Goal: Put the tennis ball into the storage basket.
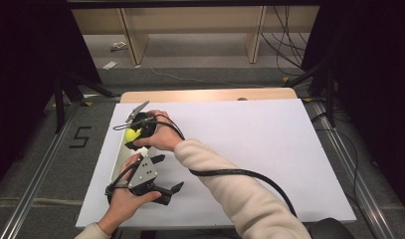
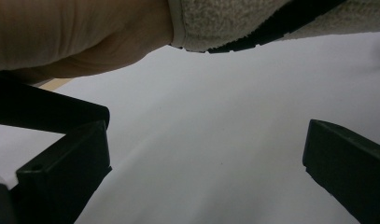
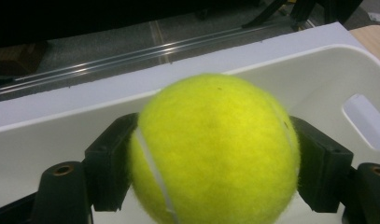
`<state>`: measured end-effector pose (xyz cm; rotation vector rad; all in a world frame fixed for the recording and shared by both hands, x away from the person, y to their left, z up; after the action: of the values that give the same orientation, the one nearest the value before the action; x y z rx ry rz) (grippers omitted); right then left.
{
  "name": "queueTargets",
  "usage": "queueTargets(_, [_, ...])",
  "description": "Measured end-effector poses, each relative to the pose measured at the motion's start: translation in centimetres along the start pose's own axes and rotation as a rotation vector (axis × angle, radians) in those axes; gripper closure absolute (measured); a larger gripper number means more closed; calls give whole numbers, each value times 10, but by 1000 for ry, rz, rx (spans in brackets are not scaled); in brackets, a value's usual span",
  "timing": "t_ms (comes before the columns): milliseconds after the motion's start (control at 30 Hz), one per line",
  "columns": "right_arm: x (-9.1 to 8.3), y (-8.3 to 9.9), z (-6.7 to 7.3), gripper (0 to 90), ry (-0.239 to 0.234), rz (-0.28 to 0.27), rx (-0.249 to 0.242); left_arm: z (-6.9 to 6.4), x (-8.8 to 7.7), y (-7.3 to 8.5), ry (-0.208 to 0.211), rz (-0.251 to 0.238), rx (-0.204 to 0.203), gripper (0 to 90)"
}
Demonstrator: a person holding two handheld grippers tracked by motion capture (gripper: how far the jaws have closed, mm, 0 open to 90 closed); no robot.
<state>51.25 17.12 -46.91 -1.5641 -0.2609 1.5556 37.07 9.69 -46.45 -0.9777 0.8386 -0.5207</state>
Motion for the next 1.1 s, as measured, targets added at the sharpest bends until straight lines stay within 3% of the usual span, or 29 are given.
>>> queueTargets(1100, [6, 7, 0, 252, 7, 16, -5, -1, 0, 0, 2, 0, 1, 2])
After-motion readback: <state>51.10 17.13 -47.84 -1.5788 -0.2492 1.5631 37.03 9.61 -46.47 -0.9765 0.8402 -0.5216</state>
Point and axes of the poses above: each handheld gripper's, and its own axes: x roughly forward along the jaws, y roughly out of its underside, z roughly to its left, the point moved 8 cm from there along x, roughly forward along the jaws, and after that the axes turned 13 degrees about x, right-handed, at the moved point
